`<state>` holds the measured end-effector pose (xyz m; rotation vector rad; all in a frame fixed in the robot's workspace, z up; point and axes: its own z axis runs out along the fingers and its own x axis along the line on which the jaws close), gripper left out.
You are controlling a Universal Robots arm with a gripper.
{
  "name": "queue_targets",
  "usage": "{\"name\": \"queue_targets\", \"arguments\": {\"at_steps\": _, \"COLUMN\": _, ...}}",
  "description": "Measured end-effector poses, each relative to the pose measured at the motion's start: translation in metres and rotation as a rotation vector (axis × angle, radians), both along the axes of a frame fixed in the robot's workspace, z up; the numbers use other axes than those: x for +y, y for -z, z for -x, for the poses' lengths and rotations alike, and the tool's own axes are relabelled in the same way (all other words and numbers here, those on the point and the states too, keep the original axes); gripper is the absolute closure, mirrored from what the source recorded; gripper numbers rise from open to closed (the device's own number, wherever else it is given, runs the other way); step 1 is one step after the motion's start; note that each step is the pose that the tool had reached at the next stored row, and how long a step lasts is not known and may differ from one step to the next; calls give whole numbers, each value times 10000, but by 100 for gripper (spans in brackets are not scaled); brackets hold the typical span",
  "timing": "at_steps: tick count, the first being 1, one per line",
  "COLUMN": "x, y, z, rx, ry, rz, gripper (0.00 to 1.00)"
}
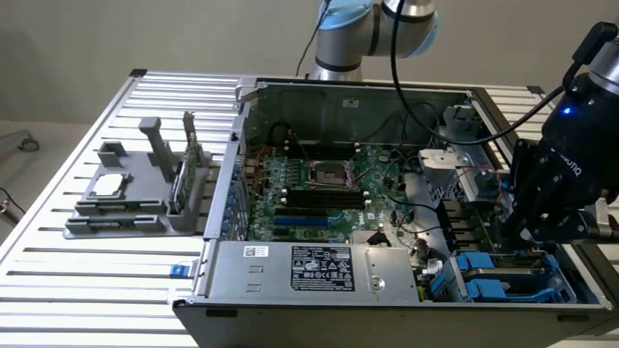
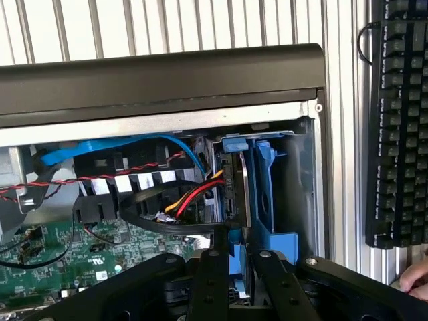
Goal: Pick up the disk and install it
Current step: 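Insert the second disk wire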
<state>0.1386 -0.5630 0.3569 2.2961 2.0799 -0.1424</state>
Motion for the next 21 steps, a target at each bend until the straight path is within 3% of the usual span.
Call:
{"name": "queue_targets", "arguments": {"at_steps": 3, "x": 0, "y": 31, "z": 4, "rx": -5, "ry": -267, "rz": -117, "gripper": 80}}
{"name": "queue_targets", "arguments": {"at_steps": 16, "x": -7, "y": 142, "z": 3, "rx": -17, "ry": -1120, "rz": -440, "gripper": 80}}
{"name": "queue_targets", "arguments": {"at_steps": 18, "x": -14, "y": 152, "z": -3, "rx": -22, "ry": -1151, "rz": -542, "gripper": 80}}
{"name": "queue_targets", "arguments": {"at_steps": 21, "x": -42, "y": 159, "z": -23, "rx": -36, "ry": -1155, "rz": -780, "gripper": 80}}
